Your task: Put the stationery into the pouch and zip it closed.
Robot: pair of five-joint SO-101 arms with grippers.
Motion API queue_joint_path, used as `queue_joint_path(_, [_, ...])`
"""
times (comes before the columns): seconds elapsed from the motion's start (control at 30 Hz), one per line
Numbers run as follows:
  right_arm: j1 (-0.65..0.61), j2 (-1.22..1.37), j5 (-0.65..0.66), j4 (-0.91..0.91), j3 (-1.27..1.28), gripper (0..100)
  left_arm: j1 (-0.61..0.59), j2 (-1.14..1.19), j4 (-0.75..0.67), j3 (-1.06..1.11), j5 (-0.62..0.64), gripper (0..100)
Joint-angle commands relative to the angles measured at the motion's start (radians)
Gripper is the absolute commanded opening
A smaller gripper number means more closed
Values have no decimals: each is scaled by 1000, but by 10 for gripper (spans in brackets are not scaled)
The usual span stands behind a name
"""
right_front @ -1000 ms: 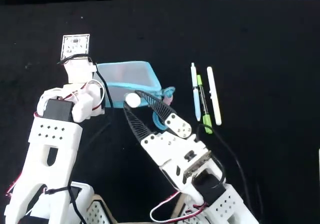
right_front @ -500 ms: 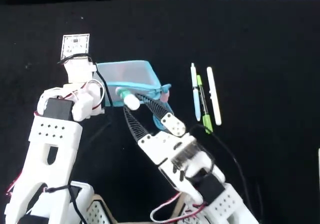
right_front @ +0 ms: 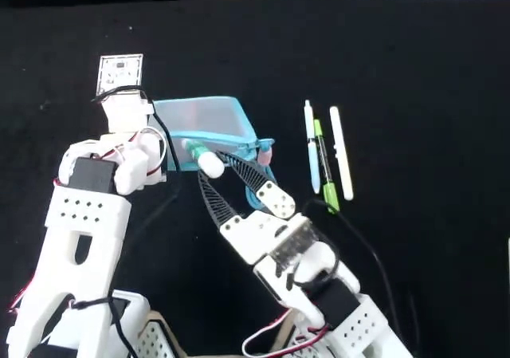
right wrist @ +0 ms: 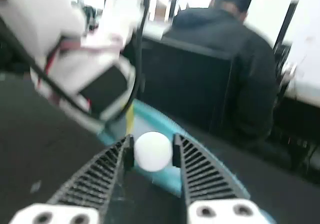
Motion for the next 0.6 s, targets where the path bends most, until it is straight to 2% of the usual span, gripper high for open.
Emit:
queue_joint_path(0.0, [17, -130, 0, 120, -137, 149, -10, 3, -3, 25, 12, 30])
queue_joint_path(0.37, [31, -137, 0, 276, -282, 149, -12, 3, -3, 25, 12, 30])
queue_joint_path(0.57, [169, -127, 0, 301, -320, 148, -13, 3, -3, 25, 12, 30])
